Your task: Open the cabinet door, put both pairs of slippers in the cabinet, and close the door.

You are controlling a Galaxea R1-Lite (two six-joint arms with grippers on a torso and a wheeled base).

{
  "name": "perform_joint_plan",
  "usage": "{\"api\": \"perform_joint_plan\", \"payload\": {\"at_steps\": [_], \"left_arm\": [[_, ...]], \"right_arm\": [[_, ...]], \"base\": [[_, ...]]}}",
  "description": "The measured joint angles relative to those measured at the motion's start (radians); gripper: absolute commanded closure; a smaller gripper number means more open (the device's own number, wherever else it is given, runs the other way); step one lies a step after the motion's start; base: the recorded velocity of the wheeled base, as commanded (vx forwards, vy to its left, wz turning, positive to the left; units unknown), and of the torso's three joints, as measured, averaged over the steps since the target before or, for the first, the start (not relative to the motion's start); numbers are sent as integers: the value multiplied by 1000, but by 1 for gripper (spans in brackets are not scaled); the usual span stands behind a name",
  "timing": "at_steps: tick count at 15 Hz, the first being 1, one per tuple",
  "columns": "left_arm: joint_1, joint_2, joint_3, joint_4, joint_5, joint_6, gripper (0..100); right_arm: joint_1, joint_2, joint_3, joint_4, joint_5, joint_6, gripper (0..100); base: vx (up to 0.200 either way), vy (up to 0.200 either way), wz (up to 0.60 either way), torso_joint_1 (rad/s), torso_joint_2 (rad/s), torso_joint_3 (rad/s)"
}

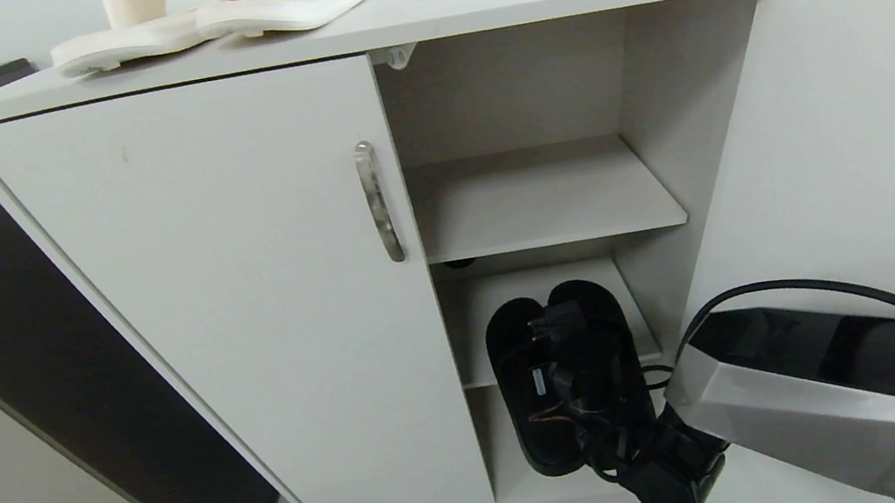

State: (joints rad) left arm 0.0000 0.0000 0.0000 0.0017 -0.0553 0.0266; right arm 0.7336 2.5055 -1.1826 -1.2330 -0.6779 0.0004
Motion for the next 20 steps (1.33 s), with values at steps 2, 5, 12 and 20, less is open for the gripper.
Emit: {"api": "perform_joint_plan", "payload": {"at_steps": [2,5,12,20], "left_arm": [[0,0,0,0,0,-2,100],[0,0,0,0,1,-3,100],[0,0,0,0,1,-4,100],[0,0,0,0,1,-3,100]], "right_arm": [[-4,3,-97,121,0,44,100],[-15,24,-252,258,0,63,100],[-86,111,-488,372,0,66,100],[-111,215,-741,507,0,64,100]], "base": [[0,0,0,0,0,0],[0,0,0,0,0,0],[0,0,0,0,0,0],[0,0,0,0,0,0]]}}
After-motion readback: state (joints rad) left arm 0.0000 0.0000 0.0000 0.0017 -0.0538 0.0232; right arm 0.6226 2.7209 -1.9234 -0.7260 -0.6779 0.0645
